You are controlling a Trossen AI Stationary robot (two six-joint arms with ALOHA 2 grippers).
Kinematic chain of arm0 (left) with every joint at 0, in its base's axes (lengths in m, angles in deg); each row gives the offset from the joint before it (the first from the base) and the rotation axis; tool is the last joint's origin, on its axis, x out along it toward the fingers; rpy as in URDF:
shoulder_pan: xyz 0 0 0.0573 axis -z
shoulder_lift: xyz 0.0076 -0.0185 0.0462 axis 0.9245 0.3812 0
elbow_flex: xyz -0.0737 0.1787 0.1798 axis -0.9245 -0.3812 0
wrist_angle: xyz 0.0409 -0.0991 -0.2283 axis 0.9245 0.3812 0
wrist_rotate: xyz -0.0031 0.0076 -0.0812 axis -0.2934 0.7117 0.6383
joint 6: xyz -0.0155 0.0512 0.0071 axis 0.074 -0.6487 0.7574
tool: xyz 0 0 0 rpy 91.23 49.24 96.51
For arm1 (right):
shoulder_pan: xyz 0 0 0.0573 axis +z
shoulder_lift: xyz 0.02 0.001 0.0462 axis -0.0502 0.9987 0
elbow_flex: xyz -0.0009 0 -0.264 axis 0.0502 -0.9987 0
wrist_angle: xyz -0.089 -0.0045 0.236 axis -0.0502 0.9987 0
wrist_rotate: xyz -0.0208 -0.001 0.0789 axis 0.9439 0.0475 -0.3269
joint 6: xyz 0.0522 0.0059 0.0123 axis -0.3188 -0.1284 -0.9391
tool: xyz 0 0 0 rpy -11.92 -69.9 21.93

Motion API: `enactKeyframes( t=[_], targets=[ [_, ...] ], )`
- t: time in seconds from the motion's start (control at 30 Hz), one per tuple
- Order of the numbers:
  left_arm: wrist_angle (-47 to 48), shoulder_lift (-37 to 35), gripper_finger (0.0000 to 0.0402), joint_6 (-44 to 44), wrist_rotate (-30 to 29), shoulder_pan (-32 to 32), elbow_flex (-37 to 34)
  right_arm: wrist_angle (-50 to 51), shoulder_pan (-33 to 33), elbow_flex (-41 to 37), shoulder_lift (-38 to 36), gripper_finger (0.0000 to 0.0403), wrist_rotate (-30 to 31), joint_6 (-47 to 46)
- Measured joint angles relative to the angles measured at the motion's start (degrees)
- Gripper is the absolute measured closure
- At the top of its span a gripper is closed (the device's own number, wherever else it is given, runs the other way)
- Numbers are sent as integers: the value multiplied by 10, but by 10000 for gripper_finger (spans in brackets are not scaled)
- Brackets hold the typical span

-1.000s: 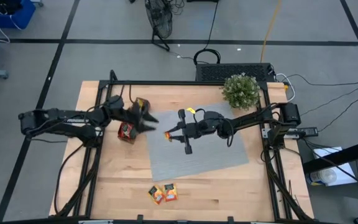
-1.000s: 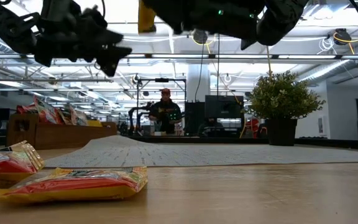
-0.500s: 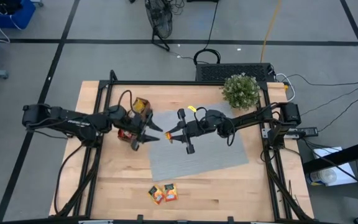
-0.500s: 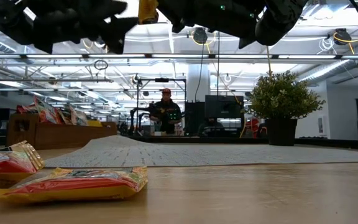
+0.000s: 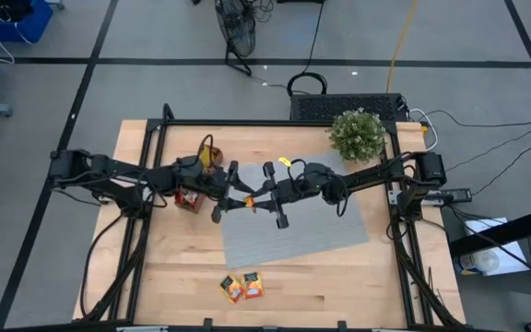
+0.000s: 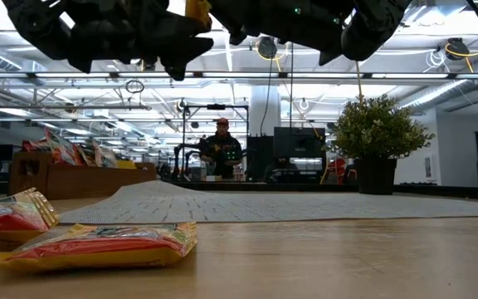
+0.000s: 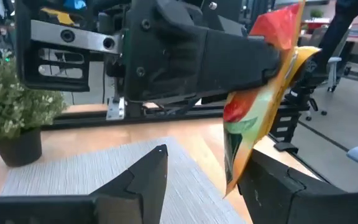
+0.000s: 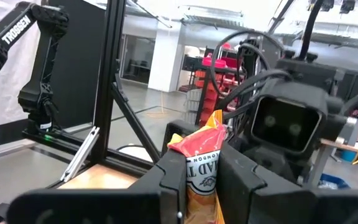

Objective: Pick & Place Tea
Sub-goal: Put the yellow tea bag into the right section of the wooden organizer

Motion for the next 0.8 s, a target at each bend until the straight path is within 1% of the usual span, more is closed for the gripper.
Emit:
enactKeyframes(
  t=[0.23,0.37,0.43,0.47,0.53,0.6,0.63,0.67,0.73,0.8],
  targets=[
    [8,-11,215,1,29,0,0,10,0,0,0,346,0,0],
    [6,-11,220,5,31,0,0,10,0,0,0,345,0,0],
    [6,-11,240,5,31,0,0,10,0,0,0,344,0,0],
    [4,-11,258,2,31,0,0,10,0,0,0,344,0,1],
    [4,-11,306,-11,31,1,0,10,0,0,0,344,0,1],
    [3,-11,367,-27,33,1,0,10,0,0,0,344,0,1],
    [3,-11,383,-31,31,1,0,11,0,0,0,344,0,-2],
    [4,-13,388,-34,25,-1,0,13,0,0,0,344,0,-5],
    [36,-29,393,-53,-1,-4,0,18,0,0,0,344,3,-13],
    [88,-55,397,-81,-49,-5,0,28,-1,0,0,344,10,-20]
  ],
)
